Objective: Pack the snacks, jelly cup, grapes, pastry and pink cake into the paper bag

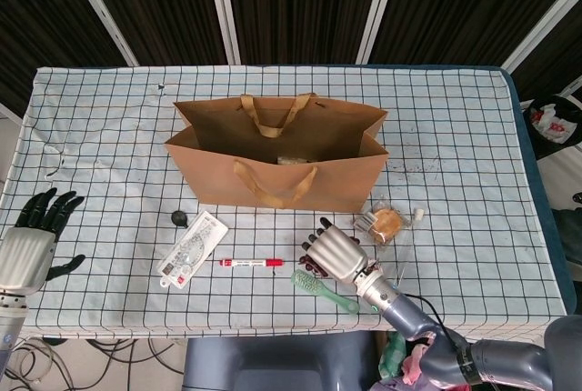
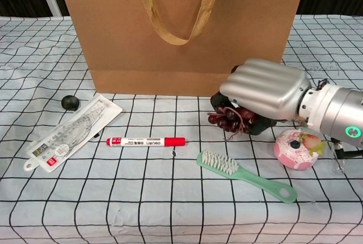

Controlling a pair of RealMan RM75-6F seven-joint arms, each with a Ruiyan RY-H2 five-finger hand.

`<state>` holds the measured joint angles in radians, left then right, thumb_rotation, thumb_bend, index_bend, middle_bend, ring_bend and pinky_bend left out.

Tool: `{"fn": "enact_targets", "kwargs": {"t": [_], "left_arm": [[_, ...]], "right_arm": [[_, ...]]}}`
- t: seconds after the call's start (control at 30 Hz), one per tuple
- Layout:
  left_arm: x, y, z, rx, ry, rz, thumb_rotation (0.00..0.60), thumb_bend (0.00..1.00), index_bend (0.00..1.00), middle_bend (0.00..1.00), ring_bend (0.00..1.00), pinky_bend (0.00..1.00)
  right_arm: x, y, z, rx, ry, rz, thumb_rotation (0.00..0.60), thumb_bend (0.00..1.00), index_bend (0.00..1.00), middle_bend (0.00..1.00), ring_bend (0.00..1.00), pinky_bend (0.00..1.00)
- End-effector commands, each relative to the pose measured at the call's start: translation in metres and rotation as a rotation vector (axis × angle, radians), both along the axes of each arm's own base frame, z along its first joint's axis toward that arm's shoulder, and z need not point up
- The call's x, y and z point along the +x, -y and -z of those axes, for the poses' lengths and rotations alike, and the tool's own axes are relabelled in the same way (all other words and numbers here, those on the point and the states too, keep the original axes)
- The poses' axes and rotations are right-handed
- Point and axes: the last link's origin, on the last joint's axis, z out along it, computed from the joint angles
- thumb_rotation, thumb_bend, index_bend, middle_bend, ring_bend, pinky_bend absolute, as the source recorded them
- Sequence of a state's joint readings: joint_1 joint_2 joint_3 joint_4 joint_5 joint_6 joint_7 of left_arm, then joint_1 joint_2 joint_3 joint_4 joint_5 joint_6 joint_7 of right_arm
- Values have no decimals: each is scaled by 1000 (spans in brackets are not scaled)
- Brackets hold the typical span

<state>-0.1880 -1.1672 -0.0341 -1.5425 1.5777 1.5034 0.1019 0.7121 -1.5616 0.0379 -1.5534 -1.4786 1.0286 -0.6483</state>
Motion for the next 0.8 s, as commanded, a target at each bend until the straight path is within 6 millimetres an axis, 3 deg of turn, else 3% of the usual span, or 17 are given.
{"fn": "enact_targets", "kwargs": {"t": [0.03,0.2,0.4,0.57,0.8], "left_arm": [[0,0,-1,4,1,-1,600,91,142,105,7,91],[0,1,-1,3,0,2,600,92,142,105,7,91],[1,4,-1,-1,2,8,600,92,142,105,7,91],[2,5,-1,-7,3,10,600,92,143,105,7,91],[1,4,-2,-6,7,5,600,92,145,104,7,91]], "right_arm": [[7,-2,-14,-40,21,-25,600,484,578,533,561,307],[15,-8,-43,-105,39,-56,600,483,578,533,561,320],[19,-10,-94,-220,50,-63,600,468,578,533,561,320],[19,0,-136,-330,91,-34,600,468,578,533,561,321],[19,15,-172,-472,40,-54,600,468,578,532,561,334]]}}
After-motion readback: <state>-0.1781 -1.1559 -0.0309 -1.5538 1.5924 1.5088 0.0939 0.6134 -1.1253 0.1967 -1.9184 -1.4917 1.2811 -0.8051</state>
